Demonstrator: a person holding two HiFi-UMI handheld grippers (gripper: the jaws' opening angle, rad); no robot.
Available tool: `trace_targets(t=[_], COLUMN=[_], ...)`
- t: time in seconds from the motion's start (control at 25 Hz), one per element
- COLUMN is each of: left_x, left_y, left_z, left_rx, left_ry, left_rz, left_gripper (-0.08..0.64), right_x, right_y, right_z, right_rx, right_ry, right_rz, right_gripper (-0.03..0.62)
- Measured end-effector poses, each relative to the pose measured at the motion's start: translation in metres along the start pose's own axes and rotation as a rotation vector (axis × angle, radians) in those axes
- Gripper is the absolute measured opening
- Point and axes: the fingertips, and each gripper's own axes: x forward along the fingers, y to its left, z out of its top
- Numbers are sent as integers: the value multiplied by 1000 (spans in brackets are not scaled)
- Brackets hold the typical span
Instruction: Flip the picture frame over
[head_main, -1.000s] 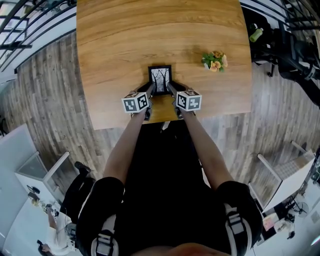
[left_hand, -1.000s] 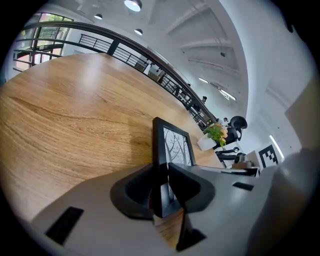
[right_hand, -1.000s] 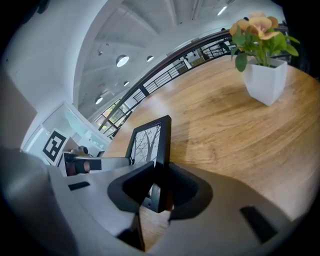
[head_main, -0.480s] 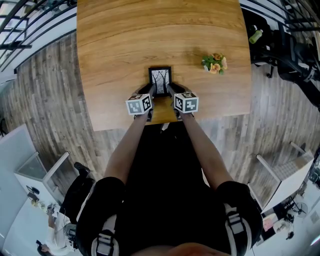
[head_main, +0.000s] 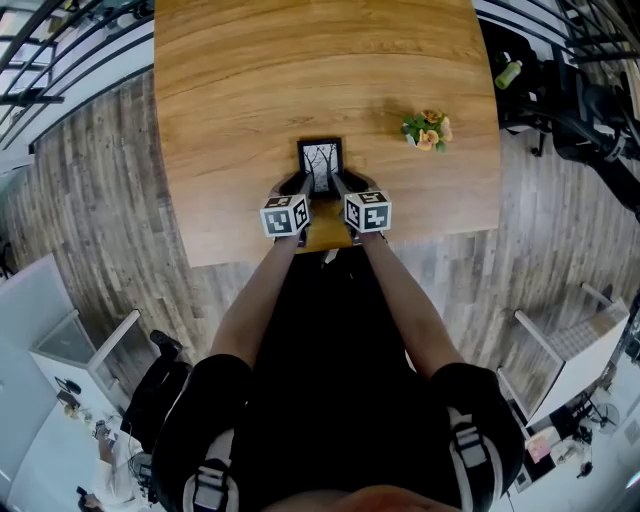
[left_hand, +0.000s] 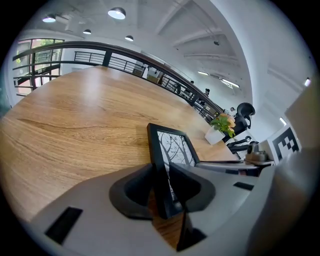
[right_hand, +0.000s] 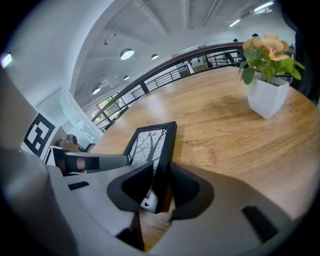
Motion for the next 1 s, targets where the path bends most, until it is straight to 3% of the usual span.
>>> trace_targets(t=[0.28, 0.44, 0.6, 0.8, 1.0], left_x=[2, 1, 0, -3, -10], left_y=[1, 1, 1, 2, 3], left_z=[-2, -3, -1, -2, 6], left_rx=[-6, -2, 10, -36, -3], left_ry=[-5, -3, 0, -21, -60], left_rz=[7, 6, 3, -6, -14], left_gripper=[109, 109, 109, 109, 109], right_x=[2, 2, 2, 2, -1], right_y=[1, 6, 6, 7, 4], right_z=[-1, -3, -1, -2, 0], right_rx=[-37, -80, -82, -61, -29], right_ry=[12, 18, 19, 13, -7], right_rz=[-27, -22, -27, 13, 63], right_gripper=[101, 181, 170, 180, 218])
